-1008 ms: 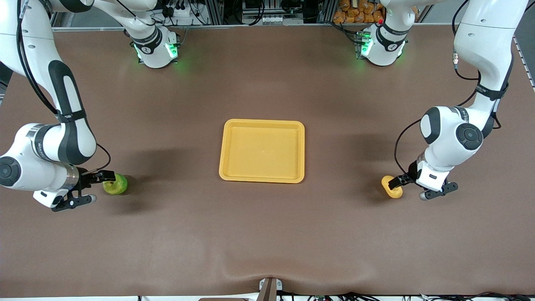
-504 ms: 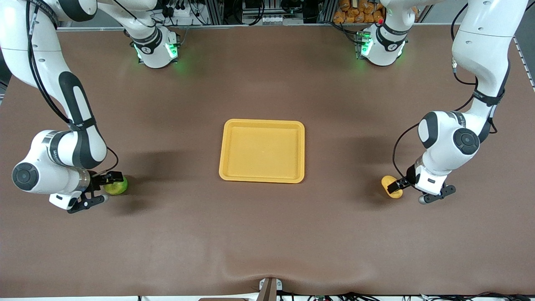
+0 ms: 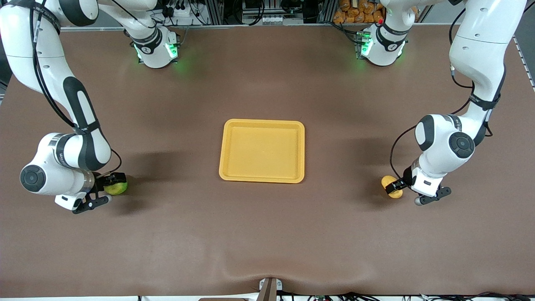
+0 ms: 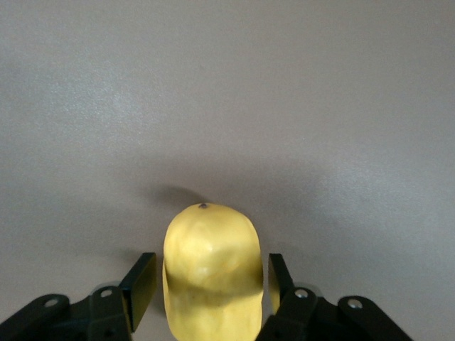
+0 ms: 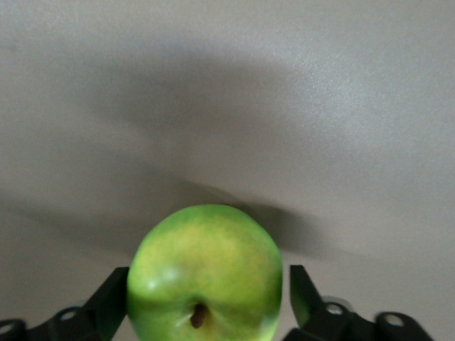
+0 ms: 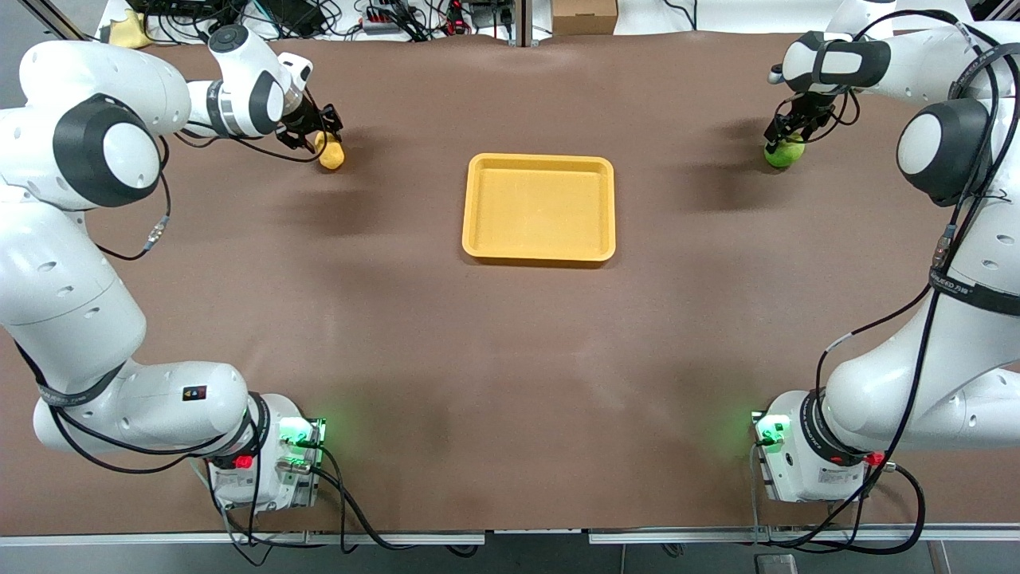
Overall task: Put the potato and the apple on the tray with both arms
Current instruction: 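Close the left gripper on the potato while the right gripper grasps the apple, then carry the potato with the left gripper while the right gripper carries the apple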
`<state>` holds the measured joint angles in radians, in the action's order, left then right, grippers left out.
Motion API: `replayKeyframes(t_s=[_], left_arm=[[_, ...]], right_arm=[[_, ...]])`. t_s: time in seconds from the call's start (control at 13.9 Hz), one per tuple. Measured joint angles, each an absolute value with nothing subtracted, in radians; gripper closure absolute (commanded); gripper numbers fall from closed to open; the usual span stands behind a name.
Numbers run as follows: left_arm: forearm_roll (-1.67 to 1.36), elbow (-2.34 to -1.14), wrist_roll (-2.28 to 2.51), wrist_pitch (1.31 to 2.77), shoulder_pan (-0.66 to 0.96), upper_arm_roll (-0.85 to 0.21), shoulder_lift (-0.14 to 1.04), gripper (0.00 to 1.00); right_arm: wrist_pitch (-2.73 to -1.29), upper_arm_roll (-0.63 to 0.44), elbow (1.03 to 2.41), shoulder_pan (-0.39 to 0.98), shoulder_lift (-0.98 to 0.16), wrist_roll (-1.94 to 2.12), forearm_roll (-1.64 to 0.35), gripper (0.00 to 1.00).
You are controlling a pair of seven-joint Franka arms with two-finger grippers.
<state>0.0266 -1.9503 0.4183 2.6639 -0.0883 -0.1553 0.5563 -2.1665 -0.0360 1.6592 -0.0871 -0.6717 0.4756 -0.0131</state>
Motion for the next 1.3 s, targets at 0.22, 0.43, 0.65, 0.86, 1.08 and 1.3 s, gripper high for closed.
replayKeyframes(t_s=[0.22,0.43,0.65,0.86,1.08,1.3], left_arm=[[0.027,-1.949,0.418,2.675,-0.083,-0.155,0.560,0.91],[0.070,-1.946,0.418,2.676,-0.062,-0.155,0.560,1.00],[0.124,-1.940,0.418,2.676,-0.052,-0.157,0.559,1.00],[0.156,-1.933,0.418,2.641,-0.041,-0.165,0.540,1.00],[0.157,-1.921,0.418,2.540,0.000,-0.167,0.480,1.00],[0.157,-1.892,0.418,2.390,0.056,-0.168,0.424,1.00]], right_arm=[[-2.171,-0.035,1.655,-0.086,-0.669,0.476,-0.014,0.66],[-2.167,-0.031,1.636,-0.081,-0.660,0.476,-0.014,0.69],[-2.097,-0.022,1.613,-0.047,-0.600,0.475,-0.014,0.69],[-2.010,-0.021,1.610,0.030,-0.507,0.461,-0.014,0.67],[-1.930,-0.020,1.613,0.091,-0.468,0.427,-0.019,0.68],[-1.884,-0.017,1.616,0.165,-0.458,0.289,-0.040,0.68]])
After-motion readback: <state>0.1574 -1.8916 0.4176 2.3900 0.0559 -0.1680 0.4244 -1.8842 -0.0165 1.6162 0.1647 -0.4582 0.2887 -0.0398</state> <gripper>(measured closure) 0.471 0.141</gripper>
